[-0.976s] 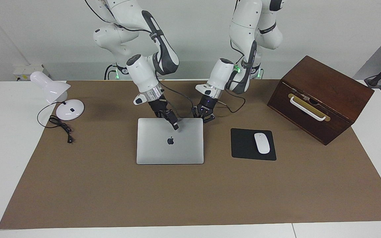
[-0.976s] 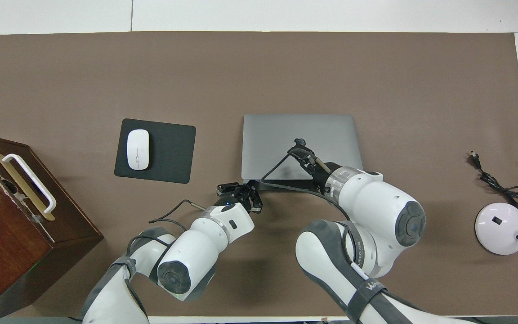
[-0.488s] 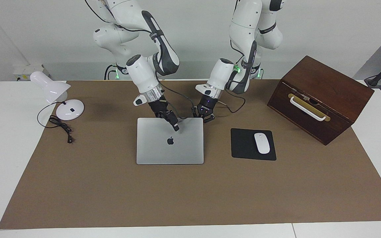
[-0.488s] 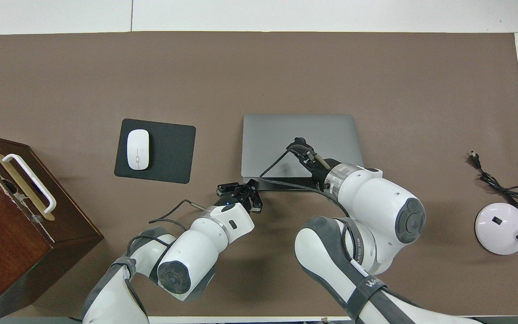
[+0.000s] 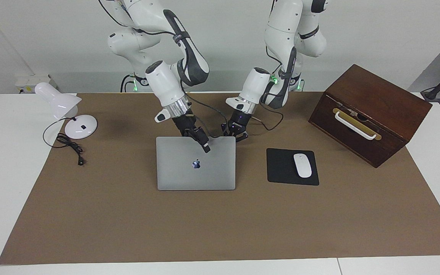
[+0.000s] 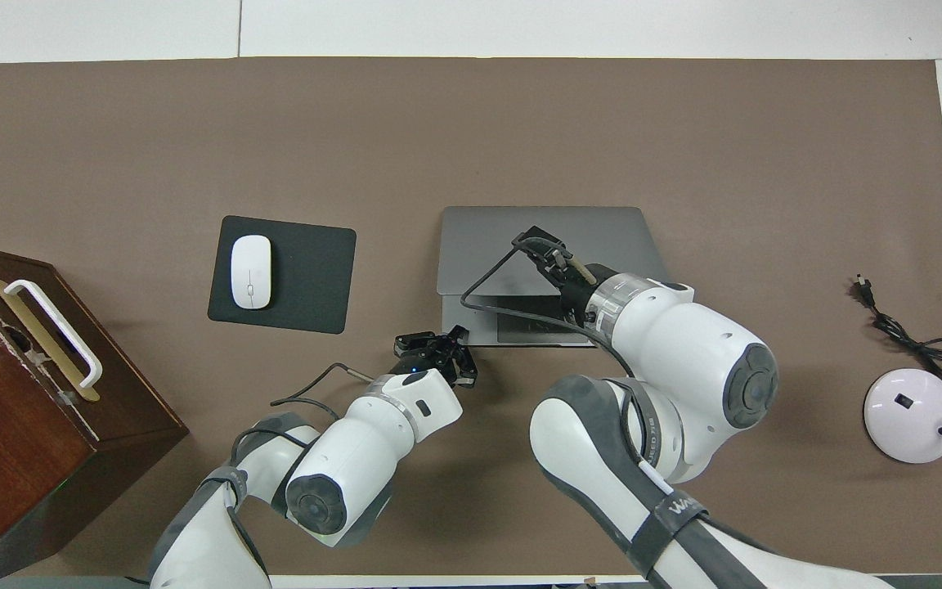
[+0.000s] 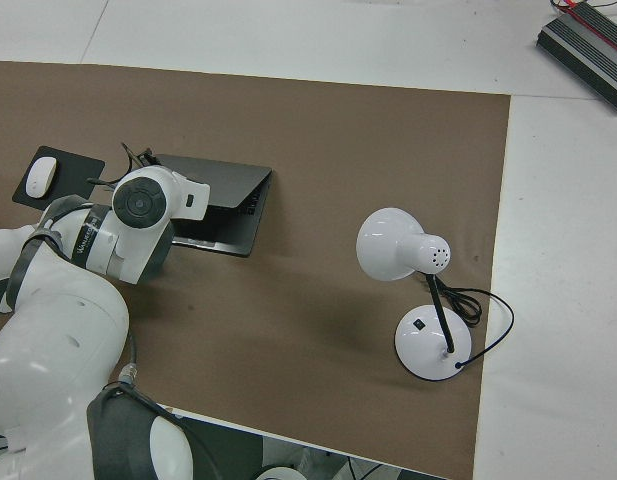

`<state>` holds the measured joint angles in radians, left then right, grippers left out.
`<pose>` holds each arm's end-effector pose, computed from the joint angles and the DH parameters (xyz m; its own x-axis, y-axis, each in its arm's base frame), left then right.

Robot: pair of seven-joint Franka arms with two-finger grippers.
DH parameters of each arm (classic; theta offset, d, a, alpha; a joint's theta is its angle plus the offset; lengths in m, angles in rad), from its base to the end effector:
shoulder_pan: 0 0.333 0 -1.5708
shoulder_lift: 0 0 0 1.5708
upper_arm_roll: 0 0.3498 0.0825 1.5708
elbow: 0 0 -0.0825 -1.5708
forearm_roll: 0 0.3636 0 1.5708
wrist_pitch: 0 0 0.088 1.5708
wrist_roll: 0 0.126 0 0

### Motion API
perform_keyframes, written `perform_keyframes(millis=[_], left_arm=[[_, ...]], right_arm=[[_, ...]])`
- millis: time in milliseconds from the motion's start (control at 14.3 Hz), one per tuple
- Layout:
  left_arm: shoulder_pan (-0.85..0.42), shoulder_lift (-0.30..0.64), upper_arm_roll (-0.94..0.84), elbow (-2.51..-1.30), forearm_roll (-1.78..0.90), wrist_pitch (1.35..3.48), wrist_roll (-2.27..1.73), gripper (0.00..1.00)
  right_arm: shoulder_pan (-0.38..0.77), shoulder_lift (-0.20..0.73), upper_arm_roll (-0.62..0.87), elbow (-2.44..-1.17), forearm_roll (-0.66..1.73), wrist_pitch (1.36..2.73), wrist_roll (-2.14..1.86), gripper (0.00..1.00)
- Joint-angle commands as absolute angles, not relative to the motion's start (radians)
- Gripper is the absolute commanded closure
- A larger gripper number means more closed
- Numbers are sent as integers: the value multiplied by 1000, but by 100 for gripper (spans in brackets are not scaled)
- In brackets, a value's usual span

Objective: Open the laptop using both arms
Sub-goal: 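Lift the laptop lid upward and away with the right gripper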

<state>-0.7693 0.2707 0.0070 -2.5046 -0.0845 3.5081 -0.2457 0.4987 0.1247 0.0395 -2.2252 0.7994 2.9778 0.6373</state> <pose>0.3904 -0.3580 0.3031 0.7247 -0.2531 0.6410 -0.4692 -0.8624 0.1900 0.5168 0.2525 0.4083 0.6600 -0.7512 -0.0071 -0.5841 -0.5071 -0.6338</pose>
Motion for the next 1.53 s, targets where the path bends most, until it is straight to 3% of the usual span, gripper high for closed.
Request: perform_keyframes(millis=[0, 1464], left_arm=[[-790, 388, 40, -2471, -103, 3504, -219, 100], [-790, 400, 40, -2471, -104, 3504, -219, 100]], right_arm=[[462, 213, 41, -2119, 813, 2990, 584, 0], [413, 284, 43, -1921, 805, 2988, 565, 0]])
